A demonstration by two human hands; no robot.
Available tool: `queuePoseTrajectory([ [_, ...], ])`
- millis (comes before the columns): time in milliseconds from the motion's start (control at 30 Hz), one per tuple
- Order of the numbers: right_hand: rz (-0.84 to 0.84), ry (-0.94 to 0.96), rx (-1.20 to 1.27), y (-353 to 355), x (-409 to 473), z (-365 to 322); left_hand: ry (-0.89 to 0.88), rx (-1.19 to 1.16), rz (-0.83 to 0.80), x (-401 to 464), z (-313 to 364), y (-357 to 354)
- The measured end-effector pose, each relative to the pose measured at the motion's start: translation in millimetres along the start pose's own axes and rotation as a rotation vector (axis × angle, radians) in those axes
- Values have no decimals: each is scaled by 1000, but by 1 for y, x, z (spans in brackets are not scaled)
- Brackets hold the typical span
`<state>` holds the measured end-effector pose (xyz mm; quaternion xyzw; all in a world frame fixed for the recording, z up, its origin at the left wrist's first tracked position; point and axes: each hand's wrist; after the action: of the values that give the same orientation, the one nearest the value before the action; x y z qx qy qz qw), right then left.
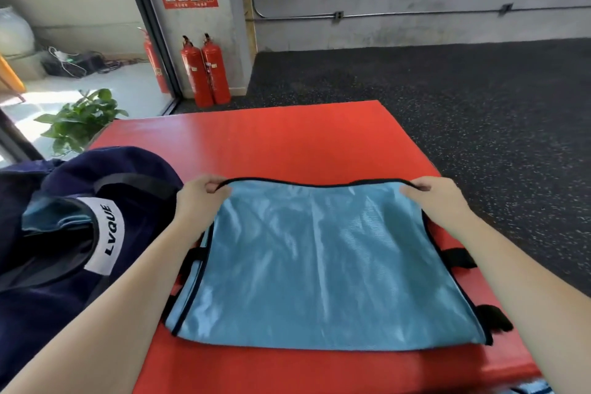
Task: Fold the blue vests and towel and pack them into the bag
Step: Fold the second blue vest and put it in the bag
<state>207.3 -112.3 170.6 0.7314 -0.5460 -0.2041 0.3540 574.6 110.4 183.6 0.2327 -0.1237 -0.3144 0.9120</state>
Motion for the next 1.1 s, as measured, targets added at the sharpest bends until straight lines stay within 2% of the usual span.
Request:
queuePoseTrajectory([
  [133,19,14,-34,-5,1,-1,-61,120,12,-1,-7,-11],
  [267,93,15,-47,-5,0,-4,-51,14,71,6,-6,-6],
  [367,100,43,-126,-14,-3,-1,-59,-4,44,5,-6,-4],
  [467,107,100,-224,-18,-10,-3,-131,154,-75,-3,-6,-6],
  [567,119,180,-279,-20,-31,-18,-254,297,-79,-18,-4,-9],
  [633,68,254,-310,-24,-55,-31,-318,357,-85,-36,0,-11],
  [867,-161,392,-346,-53,-150,-64,-442,274,-350,-145,11,-28],
  [1000,-227,386,-490,-59,-180,-51,-400,469,-423,-175,-12,-21],
  [1100,-229,363,-604,-38,-180,-18,-386,694,-345,-168,-45,13],
])
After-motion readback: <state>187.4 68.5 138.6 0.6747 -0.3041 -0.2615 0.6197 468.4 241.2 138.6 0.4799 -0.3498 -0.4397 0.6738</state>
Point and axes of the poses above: each hand's wrist, its own x-axis towards the middle knuckle, its own y-axis out of the back of the hand, z = x × y, and after that the axes turned 6 degrees about -x, right-handed
